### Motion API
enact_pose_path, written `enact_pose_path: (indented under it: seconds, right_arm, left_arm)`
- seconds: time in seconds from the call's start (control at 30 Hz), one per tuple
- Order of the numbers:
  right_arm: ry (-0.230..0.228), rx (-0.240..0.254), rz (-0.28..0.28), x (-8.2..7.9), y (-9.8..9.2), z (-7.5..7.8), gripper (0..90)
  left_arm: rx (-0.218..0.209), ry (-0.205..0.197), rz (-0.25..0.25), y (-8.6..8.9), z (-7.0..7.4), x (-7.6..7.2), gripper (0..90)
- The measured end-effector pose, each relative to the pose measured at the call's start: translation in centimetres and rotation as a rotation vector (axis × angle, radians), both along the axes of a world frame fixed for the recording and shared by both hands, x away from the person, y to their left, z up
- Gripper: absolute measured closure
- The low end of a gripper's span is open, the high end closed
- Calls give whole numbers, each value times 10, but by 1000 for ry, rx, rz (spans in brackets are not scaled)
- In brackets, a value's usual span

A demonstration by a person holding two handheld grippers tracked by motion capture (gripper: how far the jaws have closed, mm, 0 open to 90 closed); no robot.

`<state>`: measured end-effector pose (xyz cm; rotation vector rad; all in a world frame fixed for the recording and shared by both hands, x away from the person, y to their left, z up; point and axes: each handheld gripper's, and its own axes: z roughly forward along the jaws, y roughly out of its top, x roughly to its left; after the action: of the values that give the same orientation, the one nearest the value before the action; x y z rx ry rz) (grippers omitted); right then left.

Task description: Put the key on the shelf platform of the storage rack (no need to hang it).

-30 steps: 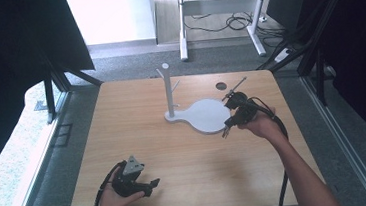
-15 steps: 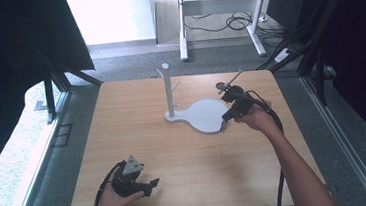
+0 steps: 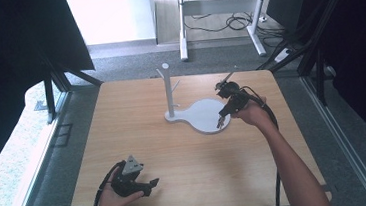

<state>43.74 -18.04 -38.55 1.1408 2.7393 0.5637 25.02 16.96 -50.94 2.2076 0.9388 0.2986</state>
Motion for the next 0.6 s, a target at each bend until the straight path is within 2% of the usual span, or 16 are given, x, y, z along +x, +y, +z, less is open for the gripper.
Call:
enact_pose_path:
  seconds: [0.23, 0.6]
  right_arm:
    - [-3, -1, -9, 9, 4, 0, 900]
    - [20, 1, -33, 25, 5, -4, 899]
  left_arm:
    - [2, 0, 3, 1, 0, 0, 229]
    - [-2, 3, 8, 2, 0, 1, 229]
